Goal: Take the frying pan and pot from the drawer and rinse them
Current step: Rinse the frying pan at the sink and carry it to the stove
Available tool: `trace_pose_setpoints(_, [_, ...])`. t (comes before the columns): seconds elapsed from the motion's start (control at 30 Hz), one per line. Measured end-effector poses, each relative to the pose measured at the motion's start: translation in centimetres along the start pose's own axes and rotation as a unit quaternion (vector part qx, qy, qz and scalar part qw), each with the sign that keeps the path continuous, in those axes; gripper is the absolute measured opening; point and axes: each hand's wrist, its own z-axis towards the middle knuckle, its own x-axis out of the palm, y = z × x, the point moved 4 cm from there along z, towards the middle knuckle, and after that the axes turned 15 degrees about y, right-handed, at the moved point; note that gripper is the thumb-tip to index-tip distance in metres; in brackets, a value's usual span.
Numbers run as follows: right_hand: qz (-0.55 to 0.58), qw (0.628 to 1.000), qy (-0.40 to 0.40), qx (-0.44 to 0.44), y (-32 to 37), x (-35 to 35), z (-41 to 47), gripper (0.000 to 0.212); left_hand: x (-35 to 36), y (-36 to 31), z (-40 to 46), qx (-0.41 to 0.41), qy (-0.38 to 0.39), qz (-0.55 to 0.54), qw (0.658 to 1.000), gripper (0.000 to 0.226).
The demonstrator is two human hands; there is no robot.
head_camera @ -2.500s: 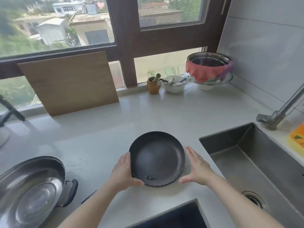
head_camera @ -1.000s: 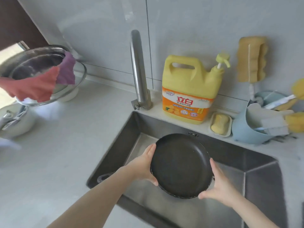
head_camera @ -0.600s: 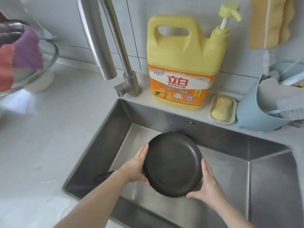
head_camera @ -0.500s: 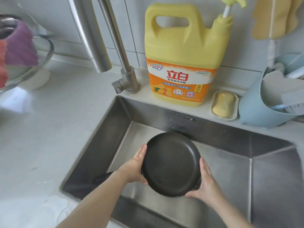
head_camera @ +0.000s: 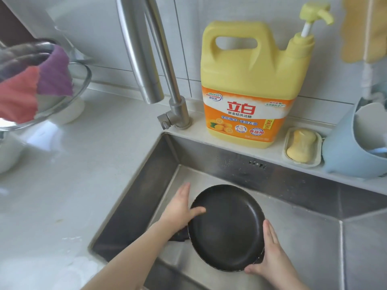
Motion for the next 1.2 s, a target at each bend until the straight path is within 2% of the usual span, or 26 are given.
trace_pose_setpoints(0.03, [-0.006,1.0,0.001,0.006,0.2,-0.1,0.0,0.157,-2.5,-1.6,-0.7,0.018,-0.099,-0.057,0.993,0.092])
trace_pose_setpoints(0.1, [-0.019,1.0,0.001,0.017,0.6,-0.4,-0.1,0.156,-7.6,-4.2,-1.9,0.052,-0.261,-0.172,0.949,0.076])
trace_pose_setpoints(0.17, [-0.026,0.999,0.001,0.021,0.8,-0.5,-0.2,0.156,-12.0,-5.9,-1.8,0.055,-0.327,-0.219,0.918,0.071])
trace_pose_setpoints(0.3, [-0.021,1.0,0.008,0.021,0.6,-0.6,0.0,0.155,-16.8,-7.4,0.9,-0.018,-0.29,-0.236,0.927,0.051])
trace_pose_setpoints(0.4, [-0.027,0.999,0.004,0.018,0.6,-0.7,-0.1,0.154,-17.3,-7.5,1.8,-0.024,-0.272,-0.244,0.931,0.035])
trace_pose_setpoints(0.53, [-0.023,1.0,-0.005,0.006,0.7,-0.9,0.0,0.155,-17.3,-7.0,2.2,-0.022,-0.278,-0.23,0.932,0.032])
trace_pose_setpoints(0.73, [-0.02,1.0,-0.017,-0.002,0.8,-1.0,0.1,0.155,-17.6,-6.4,2.1,0.01,-0.266,-0.263,0.927,0.023])
trace_pose_setpoints(0.83, [-0.022,1.0,-0.017,-0.005,0.7,-1.0,0.2,0.156,-17.6,-6.5,1.9,0.037,-0.268,-0.291,0.918,0.025])
trace_pose_setpoints(1.0, [-0.017,1.0,-0.015,-0.015,0.4,-1.0,0.4,0.154,-14.7,-5.0,1.1,0.038,-0.279,-0.314,0.907,0.027])
trace_pose_setpoints(1.07, [0.0,1.0,-0.013,-0.018,0.2,-1.2,0.6,0.153,-11.0,-3.8,0.0,0.028,-0.218,-0.24,0.946,0.031])
trace_pose_setpoints(1.13, [0.023,1.0,-0.002,-0.015,-0.1,-1.4,1.0,0.154,-5.6,-1.1,-0.3,-0.008,-0.067,-0.125,0.99,0.069])
trace_pose_setpoints(1.2, [0.04,0.999,0.02,-0.015,-0.3,-1.6,1.6,0.157,-0.6,2.5,-0.3,-0.067,0.106,-0.022,0.992,0.107])
